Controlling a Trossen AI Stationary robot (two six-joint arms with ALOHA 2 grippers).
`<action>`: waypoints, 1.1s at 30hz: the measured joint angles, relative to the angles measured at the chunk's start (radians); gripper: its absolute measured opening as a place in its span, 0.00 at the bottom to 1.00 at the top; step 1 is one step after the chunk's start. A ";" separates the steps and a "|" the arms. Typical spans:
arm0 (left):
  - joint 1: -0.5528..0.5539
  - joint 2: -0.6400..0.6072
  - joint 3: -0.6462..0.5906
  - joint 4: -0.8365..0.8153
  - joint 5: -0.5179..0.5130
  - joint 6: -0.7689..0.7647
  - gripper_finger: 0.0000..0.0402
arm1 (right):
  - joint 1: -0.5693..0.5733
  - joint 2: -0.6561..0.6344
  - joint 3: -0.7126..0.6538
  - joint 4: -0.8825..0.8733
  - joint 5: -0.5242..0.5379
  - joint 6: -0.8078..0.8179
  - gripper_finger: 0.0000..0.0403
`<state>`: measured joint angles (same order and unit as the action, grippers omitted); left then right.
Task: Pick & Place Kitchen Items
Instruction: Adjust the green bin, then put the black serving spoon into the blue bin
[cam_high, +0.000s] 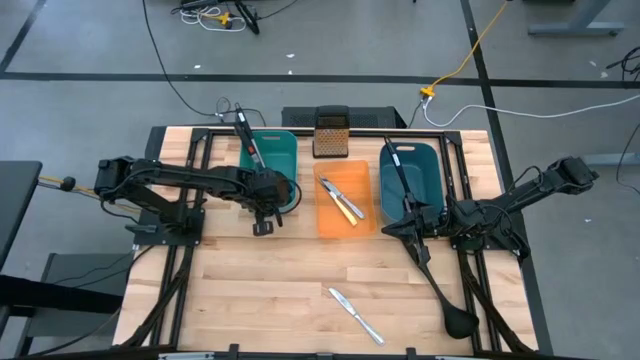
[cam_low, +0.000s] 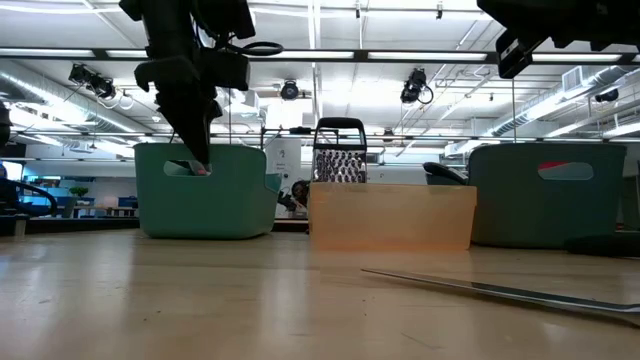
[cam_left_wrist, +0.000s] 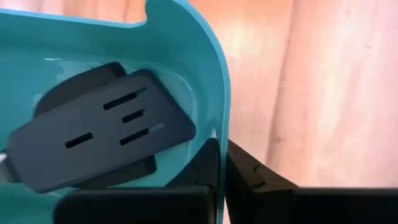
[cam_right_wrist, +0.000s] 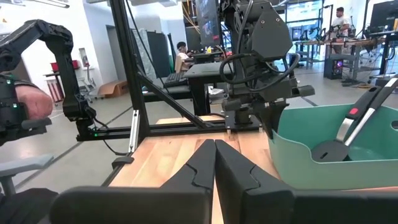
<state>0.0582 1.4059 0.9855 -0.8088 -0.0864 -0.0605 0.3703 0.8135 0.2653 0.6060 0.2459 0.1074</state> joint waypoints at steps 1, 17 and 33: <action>0.000 0.000 0.000 0.000 0.015 -0.010 0.03 | 0.000 0.000 0.000 0.000 0.000 0.000 0.04; -0.086 0.000 0.001 -0.004 0.043 -0.089 0.05 | 0.000 0.000 0.000 0.000 0.000 0.000 0.04; -0.114 0.001 0.119 -0.097 -0.028 -0.067 0.22 | 0.000 0.000 0.000 -0.002 0.000 0.000 0.04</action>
<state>-0.0555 1.4071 1.1045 -0.9059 -0.1143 -0.1276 0.3705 0.8139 0.2653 0.6044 0.2459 0.1070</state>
